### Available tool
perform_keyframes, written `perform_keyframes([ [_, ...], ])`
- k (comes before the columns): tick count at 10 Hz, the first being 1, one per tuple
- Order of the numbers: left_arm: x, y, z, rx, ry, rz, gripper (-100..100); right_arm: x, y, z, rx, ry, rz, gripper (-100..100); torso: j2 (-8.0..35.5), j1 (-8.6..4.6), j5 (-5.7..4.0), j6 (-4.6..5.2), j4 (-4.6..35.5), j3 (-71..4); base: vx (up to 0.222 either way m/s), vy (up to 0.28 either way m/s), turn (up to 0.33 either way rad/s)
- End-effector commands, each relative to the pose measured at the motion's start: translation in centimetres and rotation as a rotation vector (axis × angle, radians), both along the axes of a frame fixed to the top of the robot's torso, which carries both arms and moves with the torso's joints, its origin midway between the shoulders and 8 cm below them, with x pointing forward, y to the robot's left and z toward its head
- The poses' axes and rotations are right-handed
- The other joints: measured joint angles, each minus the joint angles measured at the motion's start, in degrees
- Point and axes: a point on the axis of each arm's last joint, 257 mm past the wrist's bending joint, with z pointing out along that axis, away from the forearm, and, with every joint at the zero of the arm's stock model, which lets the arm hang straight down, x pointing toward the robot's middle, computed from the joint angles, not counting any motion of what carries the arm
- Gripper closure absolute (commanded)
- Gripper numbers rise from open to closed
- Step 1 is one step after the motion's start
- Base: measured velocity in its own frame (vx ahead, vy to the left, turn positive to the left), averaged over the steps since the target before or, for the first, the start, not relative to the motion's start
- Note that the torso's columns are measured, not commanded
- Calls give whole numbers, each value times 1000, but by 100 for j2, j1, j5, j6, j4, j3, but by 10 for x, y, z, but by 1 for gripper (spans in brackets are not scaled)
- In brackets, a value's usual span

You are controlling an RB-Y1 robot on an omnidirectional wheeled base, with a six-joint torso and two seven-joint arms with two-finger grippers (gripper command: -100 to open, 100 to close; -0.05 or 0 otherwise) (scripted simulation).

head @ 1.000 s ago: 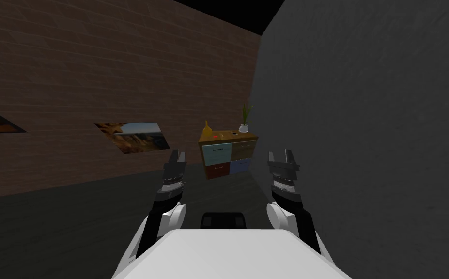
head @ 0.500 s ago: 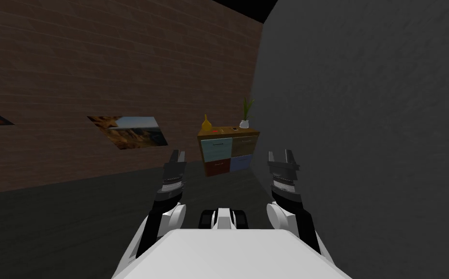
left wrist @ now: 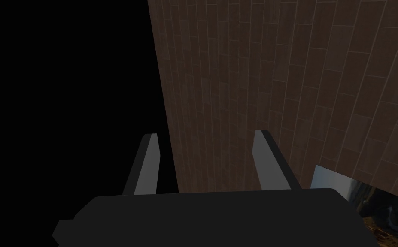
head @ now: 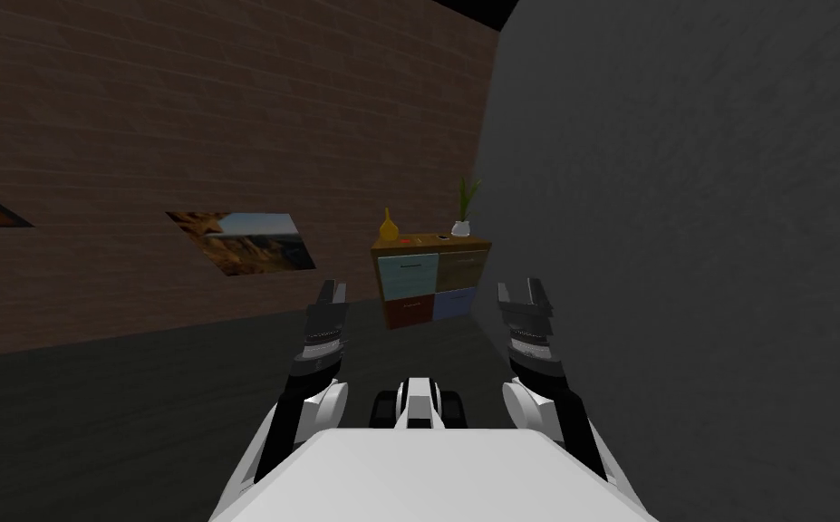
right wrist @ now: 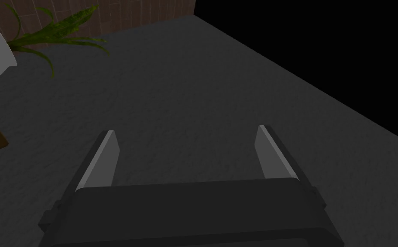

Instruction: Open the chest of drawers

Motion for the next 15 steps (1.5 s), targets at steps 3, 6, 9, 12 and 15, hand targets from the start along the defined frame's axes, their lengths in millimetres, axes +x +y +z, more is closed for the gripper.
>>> perform_keyframes([
  [3,0,0,0,0,0,0,0,1,8,0,-144,2,-67,-100,12,-12,-4,0,6,7,54,62,26],
  [6,0,0,0,0,0,0,0,3,14,-1,-256,-1,-129,-100,15,-12,-3,1,6,7,49,51,37],
  [9,0,0,0,0,0,0,0,3,17,-2,-336,-4,-186,-100,5,-1,-1,0,3,2,59,65,33],
  [12,0,0,0,0,0,0,0,6,21,-5,-447,-12,-254,-100,15,-11,-3,1,6,7,64,62,47],
  [15,0,0,0,0,0,0,0,7,24,-7,-529,-17,-316,-100,23,-18,-5,1,8,12,46,52,29],
])
